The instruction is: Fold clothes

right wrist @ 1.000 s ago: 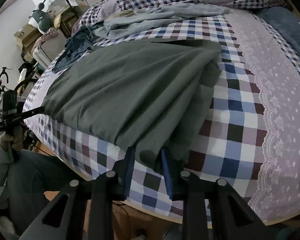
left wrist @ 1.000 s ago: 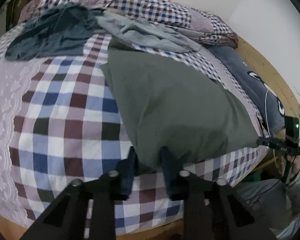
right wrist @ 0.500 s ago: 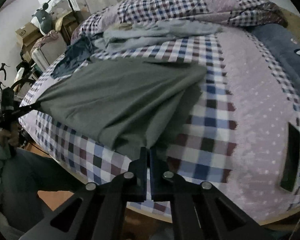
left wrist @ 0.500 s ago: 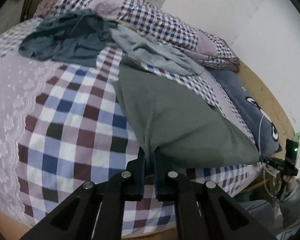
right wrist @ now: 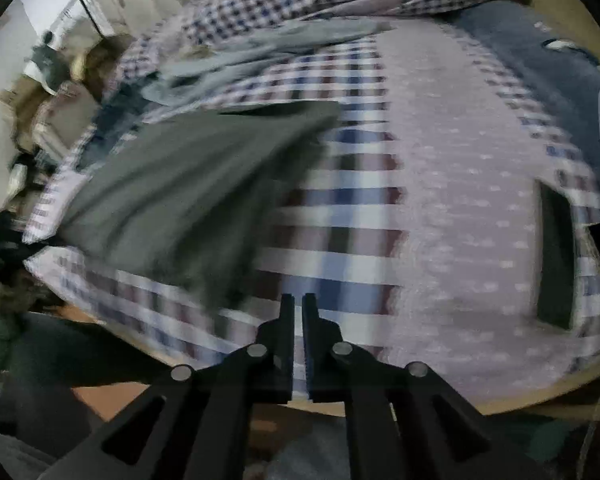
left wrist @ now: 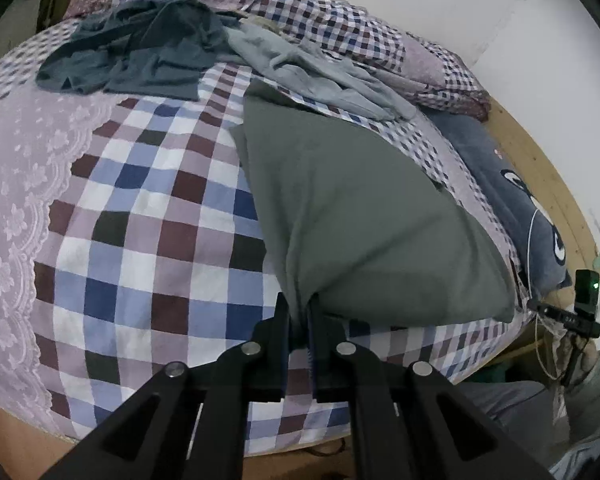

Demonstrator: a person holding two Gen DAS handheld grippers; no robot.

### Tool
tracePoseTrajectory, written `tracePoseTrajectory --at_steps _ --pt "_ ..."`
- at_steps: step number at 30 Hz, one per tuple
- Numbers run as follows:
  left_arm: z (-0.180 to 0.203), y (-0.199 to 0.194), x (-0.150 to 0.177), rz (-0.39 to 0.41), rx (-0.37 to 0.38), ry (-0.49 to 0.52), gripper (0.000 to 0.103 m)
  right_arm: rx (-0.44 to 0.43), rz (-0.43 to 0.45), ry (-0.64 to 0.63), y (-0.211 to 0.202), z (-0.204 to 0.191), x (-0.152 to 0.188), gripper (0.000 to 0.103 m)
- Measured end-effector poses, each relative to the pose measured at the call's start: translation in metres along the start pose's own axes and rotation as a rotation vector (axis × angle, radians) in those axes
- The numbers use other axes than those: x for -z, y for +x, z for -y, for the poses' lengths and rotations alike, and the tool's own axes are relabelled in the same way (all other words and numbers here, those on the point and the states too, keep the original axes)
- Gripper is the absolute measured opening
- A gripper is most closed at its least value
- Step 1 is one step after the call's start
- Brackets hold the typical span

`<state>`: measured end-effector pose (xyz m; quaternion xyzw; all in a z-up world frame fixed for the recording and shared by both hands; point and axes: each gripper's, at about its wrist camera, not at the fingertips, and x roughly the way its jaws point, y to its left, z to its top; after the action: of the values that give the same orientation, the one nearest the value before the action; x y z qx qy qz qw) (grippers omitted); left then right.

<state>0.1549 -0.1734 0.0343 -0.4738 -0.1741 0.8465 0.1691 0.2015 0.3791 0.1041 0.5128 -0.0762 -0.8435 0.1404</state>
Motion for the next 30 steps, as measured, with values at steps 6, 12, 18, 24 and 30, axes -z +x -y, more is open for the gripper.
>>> tracePoseTrajectory --at_steps 6,12,18,24,30 --pt "-0.001 0.004 0.000 -0.012 -0.004 -0.006 0.007 -0.118 -0.063 0.017 0.034 -0.019 -0.005 0.048" --pt "-0.001 0.005 0.000 -0.007 -0.003 -0.009 0.006 -0.147 -0.096 0.027 0.054 -0.025 -0.001 0.036" --pt "-0.003 -0.003 -0.002 0.013 0.037 -0.039 0.005 -0.023 -0.047 -0.113 0.038 -0.048 0.000 0.001" --pt "-0.010 0.002 0.004 -0.042 0.040 -0.079 0.005 0.123 -0.098 -0.230 0.022 -0.050 0.002 0.000" --pt "-0.015 0.011 0.006 -0.116 0.022 -0.085 0.009 0.138 -0.236 -0.214 0.051 -0.036 0.015 0.003"
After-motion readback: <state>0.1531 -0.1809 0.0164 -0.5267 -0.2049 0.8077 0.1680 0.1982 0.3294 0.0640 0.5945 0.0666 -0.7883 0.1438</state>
